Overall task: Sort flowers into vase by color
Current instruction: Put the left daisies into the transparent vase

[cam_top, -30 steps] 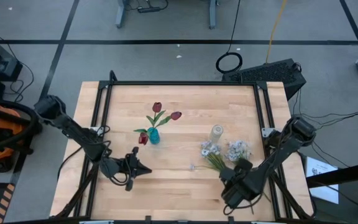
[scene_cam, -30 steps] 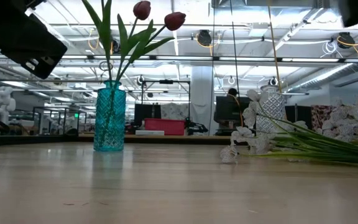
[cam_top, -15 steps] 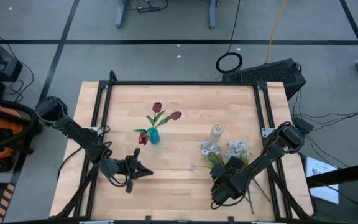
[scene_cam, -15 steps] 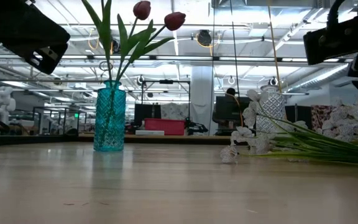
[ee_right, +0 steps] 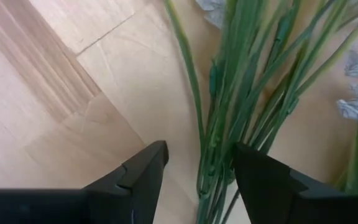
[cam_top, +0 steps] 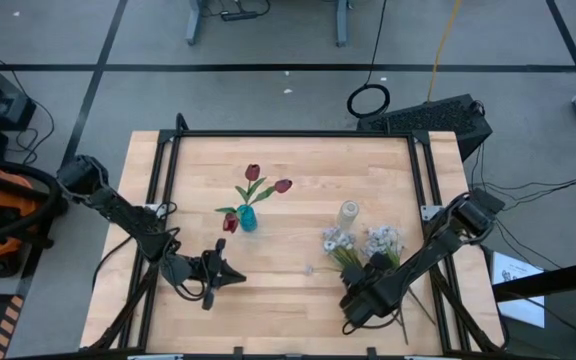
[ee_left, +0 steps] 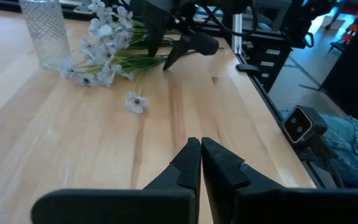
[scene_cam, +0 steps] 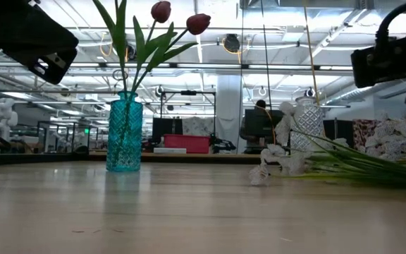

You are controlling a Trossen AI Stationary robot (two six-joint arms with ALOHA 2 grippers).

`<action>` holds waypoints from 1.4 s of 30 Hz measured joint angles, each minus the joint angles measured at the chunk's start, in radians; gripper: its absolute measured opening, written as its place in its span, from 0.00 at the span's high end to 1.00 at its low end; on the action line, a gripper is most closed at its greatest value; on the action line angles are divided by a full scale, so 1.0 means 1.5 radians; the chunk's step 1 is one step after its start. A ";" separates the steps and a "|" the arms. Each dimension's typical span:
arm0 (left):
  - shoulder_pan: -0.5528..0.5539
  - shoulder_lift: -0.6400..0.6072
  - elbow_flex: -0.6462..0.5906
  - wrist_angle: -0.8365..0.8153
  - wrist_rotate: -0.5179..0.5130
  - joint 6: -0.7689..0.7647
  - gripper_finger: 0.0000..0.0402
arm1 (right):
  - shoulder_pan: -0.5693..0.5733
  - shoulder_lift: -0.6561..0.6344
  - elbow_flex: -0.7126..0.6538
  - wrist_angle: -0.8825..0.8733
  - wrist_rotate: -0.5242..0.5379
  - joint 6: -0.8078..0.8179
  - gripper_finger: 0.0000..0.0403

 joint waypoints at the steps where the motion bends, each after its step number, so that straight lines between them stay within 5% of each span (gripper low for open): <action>1: 0.000 0.000 0.000 0.000 0.004 0.000 0.95 | 0.000 0.000 -0.005 0.006 -0.001 0.007 0.54; 6: 0.000 0.000 0.000 -0.001 0.006 0.000 0.95 | 0.002 0.000 -0.008 0.012 0.000 0.024 0.60; 16: 0.000 0.000 0.000 -0.001 0.006 -0.005 0.95 | 0.003 0.000 -0.009 0.036 0.009 0.029 0.97; 42: 0.000 0.000 0.000 0.051 0.006 0.001 0.95 | 0.009 -0.203 -0.011 0.080 0.132 -0.108 1.00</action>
